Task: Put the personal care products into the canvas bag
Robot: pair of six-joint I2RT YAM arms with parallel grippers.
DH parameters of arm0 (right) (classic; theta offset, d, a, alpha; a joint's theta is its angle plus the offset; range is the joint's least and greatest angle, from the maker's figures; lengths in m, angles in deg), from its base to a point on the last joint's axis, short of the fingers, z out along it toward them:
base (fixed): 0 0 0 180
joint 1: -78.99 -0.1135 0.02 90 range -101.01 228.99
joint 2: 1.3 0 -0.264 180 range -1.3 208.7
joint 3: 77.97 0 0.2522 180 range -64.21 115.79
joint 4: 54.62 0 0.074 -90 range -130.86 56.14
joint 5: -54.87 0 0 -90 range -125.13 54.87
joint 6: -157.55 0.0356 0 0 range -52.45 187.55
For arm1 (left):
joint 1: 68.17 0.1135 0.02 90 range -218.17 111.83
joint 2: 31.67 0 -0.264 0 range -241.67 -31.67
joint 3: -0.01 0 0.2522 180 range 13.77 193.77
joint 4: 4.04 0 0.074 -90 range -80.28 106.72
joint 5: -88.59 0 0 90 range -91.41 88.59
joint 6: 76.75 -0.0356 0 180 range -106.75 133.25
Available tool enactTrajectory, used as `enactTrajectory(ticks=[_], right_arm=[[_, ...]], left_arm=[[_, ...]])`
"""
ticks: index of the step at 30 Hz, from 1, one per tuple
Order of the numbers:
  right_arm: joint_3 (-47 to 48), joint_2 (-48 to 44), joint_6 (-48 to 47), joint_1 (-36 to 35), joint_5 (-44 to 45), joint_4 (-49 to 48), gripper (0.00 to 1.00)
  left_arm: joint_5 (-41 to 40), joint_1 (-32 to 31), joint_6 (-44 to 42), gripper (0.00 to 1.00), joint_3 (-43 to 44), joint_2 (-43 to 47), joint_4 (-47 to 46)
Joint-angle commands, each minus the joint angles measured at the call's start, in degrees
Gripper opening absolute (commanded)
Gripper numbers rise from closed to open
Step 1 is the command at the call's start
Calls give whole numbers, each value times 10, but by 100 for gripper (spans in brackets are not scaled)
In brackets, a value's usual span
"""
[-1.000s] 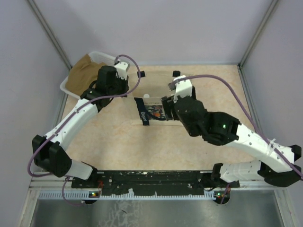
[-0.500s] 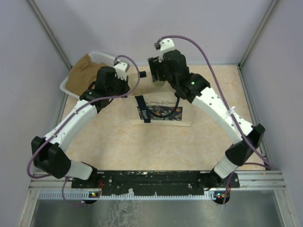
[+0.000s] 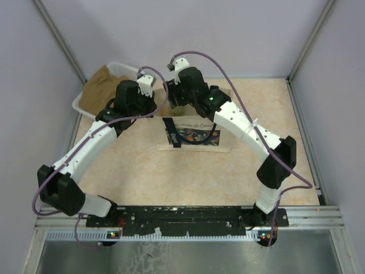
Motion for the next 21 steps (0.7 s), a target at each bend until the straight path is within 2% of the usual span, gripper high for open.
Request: enactTrajectory(ticks=[1,5,14,21], right_arm=[[-11,-9,7,-5,20,-86,0],[-46,8,17,-4,20,-113,0],[-54,64,31,-1,51,-72,0],[-88,26,33,4,90,-59,0]], left_arm=[[5,7,-6,0,-1,23,-36],[7,7,-5,0,-1,27,-36],[9,7,-3,0,-6,34,-40],[12,6,-2,0,-7,32,-40]])
